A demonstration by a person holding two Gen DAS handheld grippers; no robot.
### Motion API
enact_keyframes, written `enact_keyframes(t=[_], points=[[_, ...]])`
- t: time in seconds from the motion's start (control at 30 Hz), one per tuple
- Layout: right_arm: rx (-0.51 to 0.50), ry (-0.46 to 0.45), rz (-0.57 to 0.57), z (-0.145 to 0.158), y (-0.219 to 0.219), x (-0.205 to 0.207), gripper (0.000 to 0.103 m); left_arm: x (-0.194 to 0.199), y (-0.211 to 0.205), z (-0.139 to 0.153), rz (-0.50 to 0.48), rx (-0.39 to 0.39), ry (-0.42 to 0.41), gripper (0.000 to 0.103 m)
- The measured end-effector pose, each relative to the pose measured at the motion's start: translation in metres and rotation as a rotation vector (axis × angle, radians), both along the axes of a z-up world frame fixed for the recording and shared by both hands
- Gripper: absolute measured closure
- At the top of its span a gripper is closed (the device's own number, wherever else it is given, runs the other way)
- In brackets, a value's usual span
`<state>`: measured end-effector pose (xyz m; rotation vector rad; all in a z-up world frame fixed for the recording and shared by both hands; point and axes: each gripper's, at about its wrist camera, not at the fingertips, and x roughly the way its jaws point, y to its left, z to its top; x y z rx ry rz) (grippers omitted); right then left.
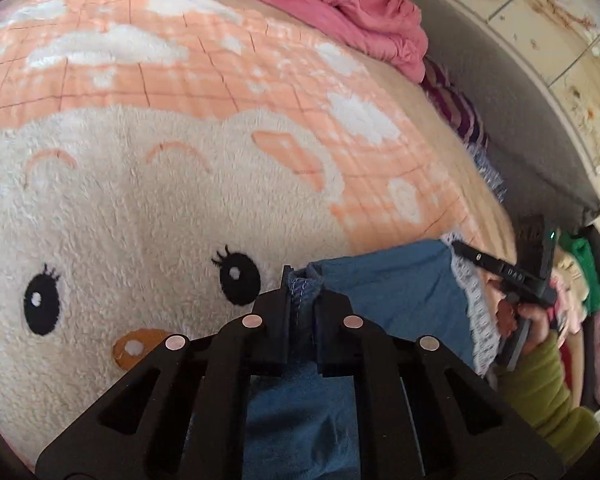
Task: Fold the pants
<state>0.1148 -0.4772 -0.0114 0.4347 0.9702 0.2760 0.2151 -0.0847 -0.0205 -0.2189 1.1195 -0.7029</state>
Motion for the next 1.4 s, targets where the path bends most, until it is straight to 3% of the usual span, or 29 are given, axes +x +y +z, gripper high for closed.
enact_keyframes(t=[0.03, 0.1, 0.13, 0.23, 0.27, 0.3, 0.33, 0.4, 0.53, 0.63, 0.73, 0.8, 0.87, 0.93, 1.0, 1.03, 1.07, 1.13, 1.2, 1.4], points=[[0.001, 0.011, 0.0, -0.003, 0.0, 0.002, 0.07, -0.001, -0.002, -0.002, -0.008, 0.016, 0.004, 0.096], [0.06, 0.024, 0.011, -0.005, -0.001, 0.006, 0.053, -0.003, -0.003, -0.007, -0.024, 0.005, 0.033, 0.077], [0.056, 0.025, 0.015, -0.005, 0.0, 0.008, 0.053, -0.004, -0.004, -0.008, -0.031, -0.004, 0.042, 0.066], [0.038, 0.045, 0.025, -0.007, 0.005, 0.013, 0.053, -0.008, -0.005, -0.008, -0.04, 0.01, 0.028, 0.067], [0.034, 0.045, 0.033, -0.007, 0.007, 0.014, 0.059, -0.009, -0.007, -0.009, -0.035, 0.011, 0.033, 0.069], [0.03, 0.04, 0.048, -0.006, 0.009, 0.013, 0.074, -0.009, -0.009, -0.01, -0.032, 0.017, 0.033, 0.075], [0.045, 0.032, 0.058, -0.005, 0.01, 0.012, 0.08, -0.01, -0.01, -0.01, -0.029, 0.03, 0.032, 0.092], [0.086, -0.015, 0.056, 0.003, 0.009, 0.003, 0.085, -0.008, -0.009, -0.008, -0.018, 0.012, 0.039, 0.097], [0.092, -0.156, 0.021, 0.035, 0.001, -0.007, 0.086, -0.007, -0.003, 0.018, 0.008, -0.034, -0.059, 0.098], [-0.03, -0.189, 0.028, 0.05, 0.009, 0.006, 0.086, -0.007, -0.011, 0.026, 0.018, 0.008, -0.134, 0.098], [-0.158, -0.162, 0.056, 0.043, 0.026, 0.029, 0.086, -0.002, -0.017, 0.013, 0.036, 0.068, -0.143, 0.098], [-0.245, -0.098, 0.075, 0.026, 0.034, 0.045, 0.085, 0.004, -0.018, -0.001, 0.04, 0.092, -0.114, 0.097], [-0.31, -0.02, 0.077, 0.004, 0.038, 0.056, 0.079, 0.007, -0.015, -0.011, 0.042, 0.108, -0.1, 0.094], [-0.322, -0.019, 0.066, -0.005, 0.037, 0.059, 0.075, 0.007, -0.013, -0.011, 0.04, 0.105, -0.108, 0.093], [-0.332, -0.026, 0.058, -0.004, 0.036, 0.057, 0.07, 0.006, -0.012, -0.009, 0.043, 0.102, -0.11, 0.09], [-0.346, -0.029, 0.057, -0.002, 0.037, 0.055, 0.066, 0.005, -0.01, -0.005, 0.05, 0.104, -0.116, 0.083], [-0.359, -0.034, 0.038, 0.003, 0.033, 0.051, 0.054, 0.004, -0.009, -0.003, 0.056, 0.113, -0.118, 0.068], [-0.318, -0.069, -0.011, 0.016, 0.021, 0.036, 0.05, -0.002, -0.003, 0.008, 0.064, 0.112, -0.125, 0.053], [-0.254, -0.1, -0.058, 0.03, 0.008, 0.014, 0.042, -0.011, 0.005, 0.02, 0.063, 0.105, -0.154, 0.05], [-0.149, -0.126, -0.171, 0.033, -0.009, -0.075, 0.041, -0.066, 0.048, 0.063, 0.141, 0.197, -0.307, 0.038]])
